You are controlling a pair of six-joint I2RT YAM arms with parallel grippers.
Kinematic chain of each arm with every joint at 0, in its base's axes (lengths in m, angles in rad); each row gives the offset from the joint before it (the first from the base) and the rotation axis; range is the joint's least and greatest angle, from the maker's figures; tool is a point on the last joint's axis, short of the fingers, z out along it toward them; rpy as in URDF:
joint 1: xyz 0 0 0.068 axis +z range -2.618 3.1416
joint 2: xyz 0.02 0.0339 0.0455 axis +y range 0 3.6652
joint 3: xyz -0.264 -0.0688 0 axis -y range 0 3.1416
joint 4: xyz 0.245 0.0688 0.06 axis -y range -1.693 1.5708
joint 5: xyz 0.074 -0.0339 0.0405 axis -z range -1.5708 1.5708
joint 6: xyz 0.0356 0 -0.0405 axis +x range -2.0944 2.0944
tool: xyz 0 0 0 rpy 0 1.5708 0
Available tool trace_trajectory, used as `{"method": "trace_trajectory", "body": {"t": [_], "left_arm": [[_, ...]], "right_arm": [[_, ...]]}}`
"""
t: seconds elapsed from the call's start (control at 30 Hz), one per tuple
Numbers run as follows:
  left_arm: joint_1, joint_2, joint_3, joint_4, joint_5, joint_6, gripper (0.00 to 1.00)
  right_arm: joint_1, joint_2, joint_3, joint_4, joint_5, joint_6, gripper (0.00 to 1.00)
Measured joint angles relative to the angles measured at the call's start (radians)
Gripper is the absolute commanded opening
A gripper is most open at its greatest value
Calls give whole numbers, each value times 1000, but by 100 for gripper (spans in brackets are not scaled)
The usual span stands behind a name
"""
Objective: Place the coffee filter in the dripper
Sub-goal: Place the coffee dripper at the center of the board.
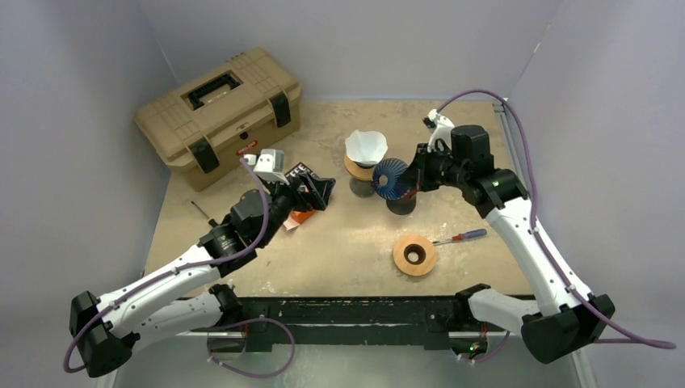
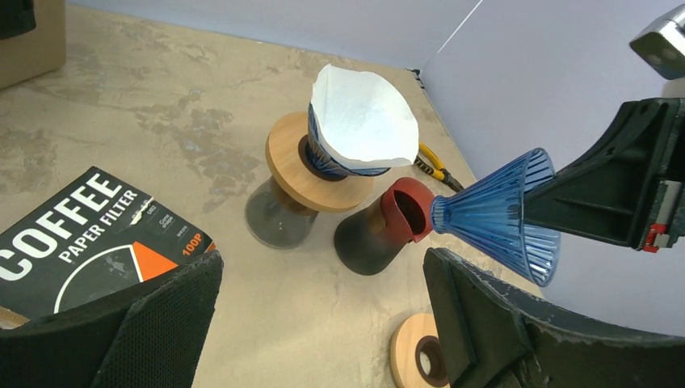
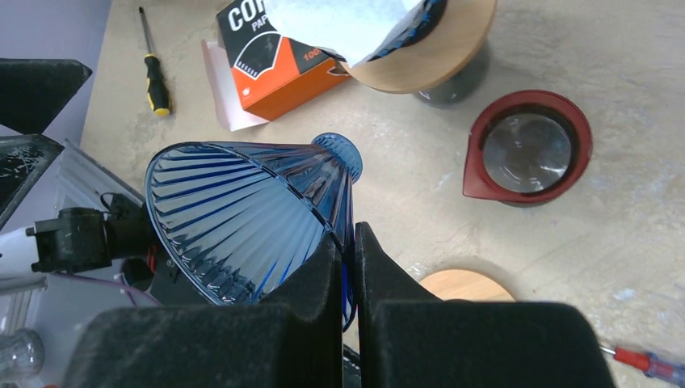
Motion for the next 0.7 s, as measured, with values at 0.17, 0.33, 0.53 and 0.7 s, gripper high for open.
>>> {"method": "trace_trajectory", "body": {"t": [0.17, 0.33, 0.53, 0.7], "left_arm": [[0, 16, 0, -2, 8, -4, 95], [0, 31, 0, -2, 18, -5, 95], [0, 56, 0, 3, 45, -5, 95], [0, 64, 0, 3, 60, -4, 95]], "right_arm": [[-13, -26, 0, -48, 42, 6, 0], [-13, -26, 11, -99, 126, 6, 0], [-15, -23, 46, -151, 256, 6, 0], [-23, -10, 55, -158, 301, 6, 0]]}}
